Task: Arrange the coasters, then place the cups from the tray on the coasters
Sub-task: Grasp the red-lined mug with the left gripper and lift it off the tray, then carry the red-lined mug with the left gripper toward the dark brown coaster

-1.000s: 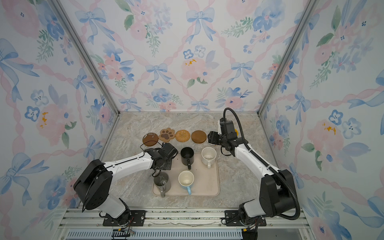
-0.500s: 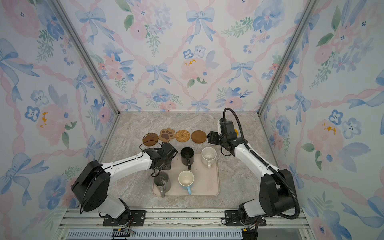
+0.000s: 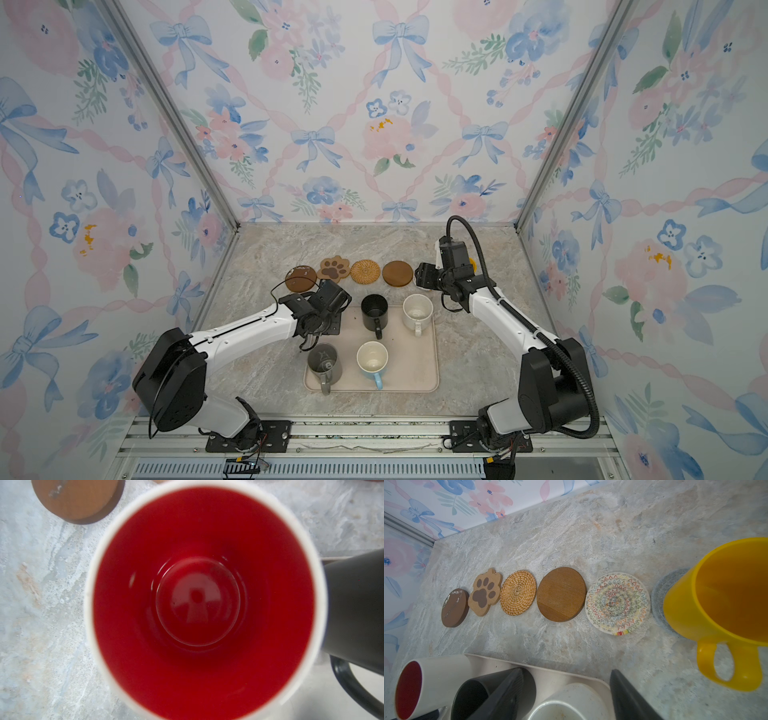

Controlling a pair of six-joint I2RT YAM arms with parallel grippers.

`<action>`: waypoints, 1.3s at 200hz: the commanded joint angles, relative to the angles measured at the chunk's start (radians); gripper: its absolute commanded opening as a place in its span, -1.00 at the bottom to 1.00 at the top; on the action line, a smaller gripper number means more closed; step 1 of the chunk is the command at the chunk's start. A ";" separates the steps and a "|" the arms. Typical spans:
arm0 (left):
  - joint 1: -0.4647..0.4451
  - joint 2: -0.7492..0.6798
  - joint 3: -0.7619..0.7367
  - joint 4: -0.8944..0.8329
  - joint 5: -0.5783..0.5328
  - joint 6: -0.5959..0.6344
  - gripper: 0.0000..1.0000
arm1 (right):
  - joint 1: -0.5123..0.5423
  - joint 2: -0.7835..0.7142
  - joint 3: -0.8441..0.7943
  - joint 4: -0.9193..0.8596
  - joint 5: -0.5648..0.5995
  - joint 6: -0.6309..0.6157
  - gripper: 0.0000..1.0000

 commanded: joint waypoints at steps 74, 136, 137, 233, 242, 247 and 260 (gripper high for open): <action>0.154 -0.040 0.135 0.019 -0.029 0.158 -1.00 | -0.012 -0.046 -0.020 -0.012 0.001 0.001 0.38; 0.297 0.021 0.198 0.029 -0.029 0.264 -1.00 | -0.020 -0.057 -0.027 -0.018 0.004 -0.003 0.38; 0.299 0.023 0.199 0.028 -0.030 0.266 -1.00 | -0.020 -0.057 -0.027 -0.018 0.004 -0.003 0.38; 0.431 0.157 0.267 0.119 0.053 0.331 -1.00 | -0.021 -0.036 -0.019 -0.028 0.002 -0.008 0.38; 0.439 0.171 0.277 0.122 0.063 0.335 -1.00 | -0.022 -0.036 -0.017 -0.030 0.002 -0.011 0.38; 0.442 0.179 0.284 0.123 0.065 0.337 -1.00 | -0.022 -0.036 -0.018 -0.030 0.003 -0.010 0.39; 0.450 0.198 0.298 0.123 0.069 0.341 -1.00 | -0.025 -0.036 -0.020 -0.030 0.003 -0.012 0.39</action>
